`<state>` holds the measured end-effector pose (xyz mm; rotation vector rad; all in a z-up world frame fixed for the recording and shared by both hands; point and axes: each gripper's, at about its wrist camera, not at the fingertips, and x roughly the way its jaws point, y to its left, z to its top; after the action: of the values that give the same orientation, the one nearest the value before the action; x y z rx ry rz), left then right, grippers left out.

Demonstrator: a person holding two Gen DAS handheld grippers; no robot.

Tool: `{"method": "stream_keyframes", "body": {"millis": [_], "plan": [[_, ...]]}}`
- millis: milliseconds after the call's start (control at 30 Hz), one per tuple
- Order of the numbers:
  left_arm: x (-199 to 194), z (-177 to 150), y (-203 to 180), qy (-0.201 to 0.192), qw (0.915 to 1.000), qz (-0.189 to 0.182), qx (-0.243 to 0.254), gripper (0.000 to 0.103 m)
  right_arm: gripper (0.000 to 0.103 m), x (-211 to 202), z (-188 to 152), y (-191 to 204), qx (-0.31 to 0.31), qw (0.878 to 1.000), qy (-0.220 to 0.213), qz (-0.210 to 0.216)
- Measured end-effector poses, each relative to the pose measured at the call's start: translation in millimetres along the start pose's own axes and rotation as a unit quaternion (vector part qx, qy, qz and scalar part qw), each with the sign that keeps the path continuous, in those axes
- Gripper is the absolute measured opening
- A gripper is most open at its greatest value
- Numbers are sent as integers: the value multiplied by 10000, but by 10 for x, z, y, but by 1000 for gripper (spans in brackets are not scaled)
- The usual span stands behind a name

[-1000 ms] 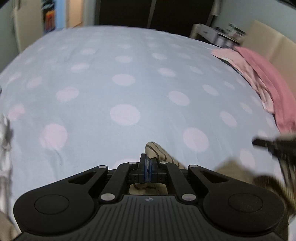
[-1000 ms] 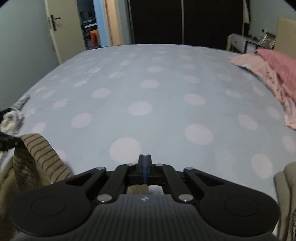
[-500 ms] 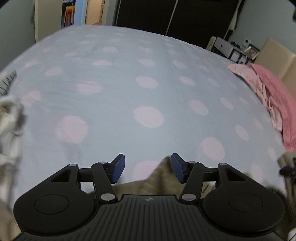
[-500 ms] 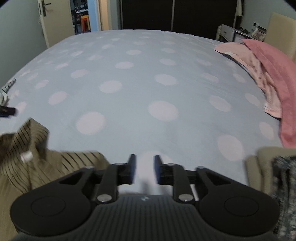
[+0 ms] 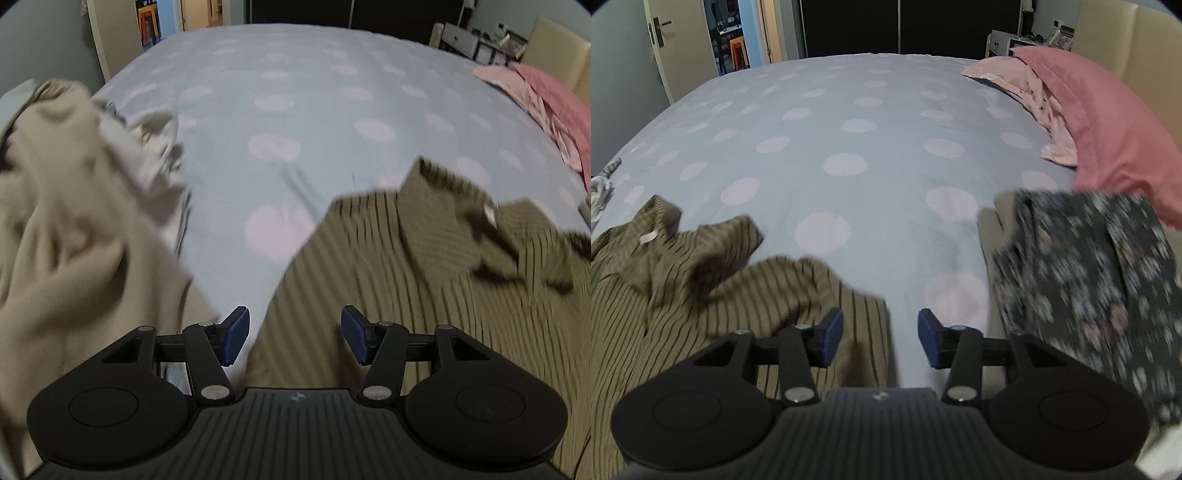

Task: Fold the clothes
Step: 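Smooth the shirt flat with the left gripper while the right gripper moves toward the jeans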

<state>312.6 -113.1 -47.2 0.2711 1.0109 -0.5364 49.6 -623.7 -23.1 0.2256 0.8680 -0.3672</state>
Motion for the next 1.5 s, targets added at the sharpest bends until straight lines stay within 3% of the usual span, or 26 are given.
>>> {"method": "stream_keyframes", "body": {"millis": [100,300,433,500,900,1133,1400,1500], "plan": [[-95,-216,34,75,10000,12,-25,53,55,-141,-202,-89,178,9998,4,26],[-211,-486,76,35,9989,-63,-469,53,51,-121,-415,-120,564,9983,-7,147],[-223,-588,66,84,9981,-26,-616,53,13,-40,-387,-42,638,9979,54,119],[-250,-604,65,44,9979,17,-640,53,4,-53,-338,1,630,9980,-36,-10],[-255,-610,127,16,9964,114,-845,53,2,-543,345,-57,363,9903,-721,-1132],[-183,-587,155,62,9961,183,-859,53,2,-408,728,-254,242,9784,-707,-1928],[-76,-546,236,133,9951,261,-940,53,3,26,734,-373,112,9699,-394,-2402],[-61,-527,266,123,9946,267,-993,53,6,-34,645,-383,183,9697,-503,-2384]]}}
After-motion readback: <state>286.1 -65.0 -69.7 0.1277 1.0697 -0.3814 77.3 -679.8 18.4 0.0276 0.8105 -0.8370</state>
